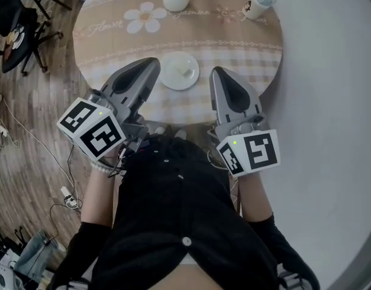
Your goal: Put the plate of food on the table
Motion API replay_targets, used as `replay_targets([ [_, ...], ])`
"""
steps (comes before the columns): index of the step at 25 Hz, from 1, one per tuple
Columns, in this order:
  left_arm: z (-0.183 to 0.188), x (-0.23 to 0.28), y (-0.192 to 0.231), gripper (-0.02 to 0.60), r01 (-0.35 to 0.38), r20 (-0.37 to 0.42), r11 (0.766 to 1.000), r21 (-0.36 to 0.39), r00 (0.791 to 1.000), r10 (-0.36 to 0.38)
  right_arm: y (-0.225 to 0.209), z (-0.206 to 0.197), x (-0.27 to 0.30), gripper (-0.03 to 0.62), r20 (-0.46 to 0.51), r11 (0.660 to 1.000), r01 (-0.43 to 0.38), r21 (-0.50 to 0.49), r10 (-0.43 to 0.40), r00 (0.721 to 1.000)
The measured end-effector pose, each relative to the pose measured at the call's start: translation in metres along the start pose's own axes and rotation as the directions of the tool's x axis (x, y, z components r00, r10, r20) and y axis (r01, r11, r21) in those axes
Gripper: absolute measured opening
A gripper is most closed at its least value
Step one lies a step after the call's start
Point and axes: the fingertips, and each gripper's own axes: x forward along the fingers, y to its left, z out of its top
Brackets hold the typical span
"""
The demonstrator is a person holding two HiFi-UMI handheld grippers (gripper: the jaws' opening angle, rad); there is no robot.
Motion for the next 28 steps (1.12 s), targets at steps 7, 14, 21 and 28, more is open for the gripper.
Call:
replay_targets([
  [7, 0.001, 0.002, -0.012, 0.003, 0.022, -0.002, 0.999, 0.039, 1.000, -0.022, -0.009, 0.001, -0.008, 0.002, 0.000, 1.000, 0.022, 0.007, -0.022, 1.000],
  [14, -0.003, 0.005, -0.018, 0.002, 0.040, -0.019, 0.998, 0.047, 0.999, -0.039, -0.009, 0.001, -0.007, 0.002, 0.000, 1.000, 0.029, 0.005, -0.029, 1.000],
  [21, -0.005, 0.007, -0.018, 0.002, 0.044, -0.024, 0.998, 0.050, 0.999, -0.042, -0.006, 0.000, -0.004, 0.002, -0.005, 1.000, 0.023, -0.006, -0.023, 1.000],
  [28, -0.005, 0.008, -0.018, 0.002, 0.046, -0.030, 0.997, 0.059, 0.999, -0.044, -0.004, -0.001, -0.003, 0.002, -0.009, 1.000, 0.017, -0.011, -0.017, 1.000],
])
